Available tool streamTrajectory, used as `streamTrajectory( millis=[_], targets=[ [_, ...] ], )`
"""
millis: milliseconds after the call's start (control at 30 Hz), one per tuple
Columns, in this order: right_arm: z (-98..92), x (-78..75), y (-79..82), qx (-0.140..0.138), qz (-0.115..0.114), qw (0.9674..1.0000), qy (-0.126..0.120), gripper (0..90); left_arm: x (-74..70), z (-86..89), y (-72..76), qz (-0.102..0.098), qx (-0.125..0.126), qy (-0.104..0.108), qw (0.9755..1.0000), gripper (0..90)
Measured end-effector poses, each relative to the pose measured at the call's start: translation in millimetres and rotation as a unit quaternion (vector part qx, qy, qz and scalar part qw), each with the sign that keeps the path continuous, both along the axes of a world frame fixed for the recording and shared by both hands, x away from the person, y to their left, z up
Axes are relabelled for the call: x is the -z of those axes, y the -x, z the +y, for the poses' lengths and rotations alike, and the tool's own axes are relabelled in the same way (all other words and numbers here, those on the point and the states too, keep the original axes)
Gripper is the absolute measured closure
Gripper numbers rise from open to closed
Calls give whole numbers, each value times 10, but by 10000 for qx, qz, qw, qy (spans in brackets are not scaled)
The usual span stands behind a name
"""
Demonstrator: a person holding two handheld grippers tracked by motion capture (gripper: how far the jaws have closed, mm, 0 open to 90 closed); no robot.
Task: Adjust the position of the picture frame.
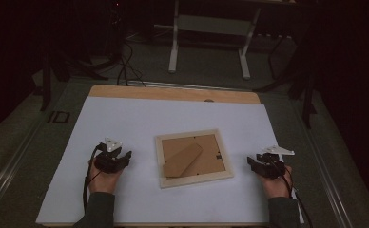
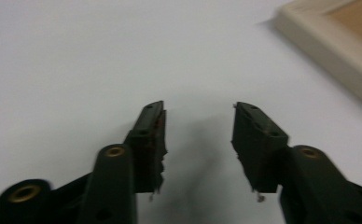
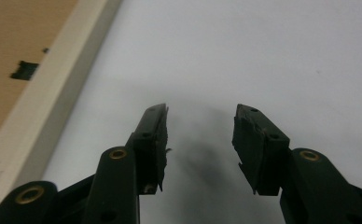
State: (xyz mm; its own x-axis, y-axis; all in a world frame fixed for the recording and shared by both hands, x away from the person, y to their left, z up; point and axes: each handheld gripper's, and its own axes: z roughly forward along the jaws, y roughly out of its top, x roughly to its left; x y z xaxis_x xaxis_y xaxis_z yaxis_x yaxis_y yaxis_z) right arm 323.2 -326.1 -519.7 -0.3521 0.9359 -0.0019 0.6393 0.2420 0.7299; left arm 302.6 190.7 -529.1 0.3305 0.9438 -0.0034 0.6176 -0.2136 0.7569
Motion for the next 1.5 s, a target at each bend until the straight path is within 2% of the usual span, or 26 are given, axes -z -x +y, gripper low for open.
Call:
streamTrajectory(
  millis=[100,167,200,233,300,467,567,833,1033,1267,1333,1367,1400,1433,1467,1500],
  targets=[
    [24,-8,6,-69,-2,10000,-18,529,-20,-18,30,-58,122,-9,9999,600],
    [32,-15,11,-111,-22,9999,-45,523,-44,-43,66,-140,338,-29,9993,600],
    [32,-15,11,-111,-22,9999,-45,523,-44,-43,66,-140,338,-29,9993,604],
    [34,-25,6,-178,0,9998,-102,509,-61,-53,78,-162,476,37,9987,609],
    [42,-22,-2,-274,48,9995,-133,505,-78,-64,88,-194,587,112,9980,600],
    [84,-6,-14,-441,136,9989,-83,507,-93,-73,99,-125,760,295,9966,592],
    [118,-9,-13,-527,170,9985,-40,516,-112,-92,115,-45,945,471,9944,593],
    [148,-10,-8,-679,190,9975,-75,527,-154,-137,142,-23,1151,531,9919,592],
    [174,-15,-2,-802,208,9965,-119,629,-182,-219,174,-24,1406,518,9887,604],
    [217,-21,11,-900,229,9953,-266,734,-183,-324,220,82,1780,622,9820,662],
    [238,-9,6,-984,299,9940,-365,767,-176,-353,227,127,1866,623,9804,668],
    [238,-9,6,-984,299,9940,-365,767,-176,-353,227,127,1866,623,9804,670],
    [267,11,4,-1014,330,9935,-395,823,-173,-392,240,151,1950,594,9789,669],
    [267,11,4,-1014,330,9935,-395,823,-173,-392,240,151,1950,594,9789,669],
    [290,18,9,-1010,342,9936,-379,887,-172,-426,259,153,2034,616,9770,669],
    [298,20,11,-1010,341,9935,-390,898,-172,-440,267,156,2065,624,9763,669]
  ],
)
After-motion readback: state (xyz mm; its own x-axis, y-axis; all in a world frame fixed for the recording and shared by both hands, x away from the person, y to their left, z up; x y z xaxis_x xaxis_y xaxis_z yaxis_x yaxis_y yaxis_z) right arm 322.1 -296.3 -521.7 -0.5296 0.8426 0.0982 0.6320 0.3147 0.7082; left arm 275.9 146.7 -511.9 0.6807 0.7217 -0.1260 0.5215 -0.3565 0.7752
